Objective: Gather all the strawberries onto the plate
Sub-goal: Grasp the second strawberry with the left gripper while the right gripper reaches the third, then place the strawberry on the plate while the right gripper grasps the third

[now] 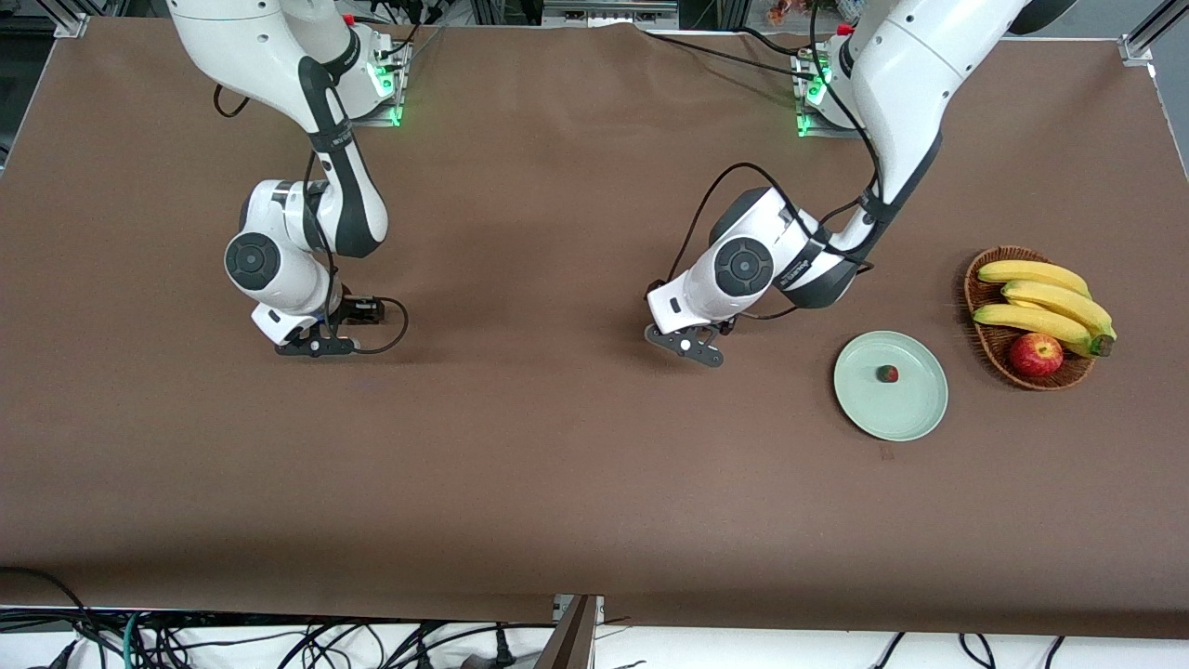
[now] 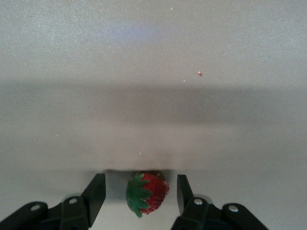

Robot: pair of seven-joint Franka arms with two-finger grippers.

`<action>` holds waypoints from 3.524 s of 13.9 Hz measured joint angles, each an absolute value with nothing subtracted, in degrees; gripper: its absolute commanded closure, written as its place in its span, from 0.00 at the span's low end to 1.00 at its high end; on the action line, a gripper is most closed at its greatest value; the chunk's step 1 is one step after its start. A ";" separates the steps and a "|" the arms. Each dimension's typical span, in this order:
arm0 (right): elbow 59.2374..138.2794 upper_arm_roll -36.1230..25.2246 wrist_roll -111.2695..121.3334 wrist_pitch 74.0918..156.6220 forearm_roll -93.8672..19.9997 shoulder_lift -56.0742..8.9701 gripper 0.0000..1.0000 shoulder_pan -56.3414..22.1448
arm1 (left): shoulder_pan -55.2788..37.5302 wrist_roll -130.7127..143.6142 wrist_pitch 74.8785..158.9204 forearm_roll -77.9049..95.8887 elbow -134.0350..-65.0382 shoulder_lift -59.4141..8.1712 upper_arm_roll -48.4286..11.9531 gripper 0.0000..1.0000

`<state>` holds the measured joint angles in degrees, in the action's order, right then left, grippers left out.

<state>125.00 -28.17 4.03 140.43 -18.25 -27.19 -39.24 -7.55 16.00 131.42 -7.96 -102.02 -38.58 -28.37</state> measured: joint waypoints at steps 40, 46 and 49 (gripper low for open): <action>76.01 -15.17 -56.48 145.86 -28.98 -54.91 0.69 -57.14 | 18.41 -28.95 118.04 -12.21 -102.53 -32.14 -26.73 1.00; 74.77 -15.68 -61.35 148.84 -28.97 -56.34 0.01 -59.43 | 21.91 -35.52 124.27 -13.53 -102.49 -38.97 -26.55 0.00; 73.75 -18.43 -61.36 143.61 -28.97 -54.97 0.01 -59.34 | 22.19 -34.35 122.24 -12.90 -101.89 -38.31 -27.27 0.00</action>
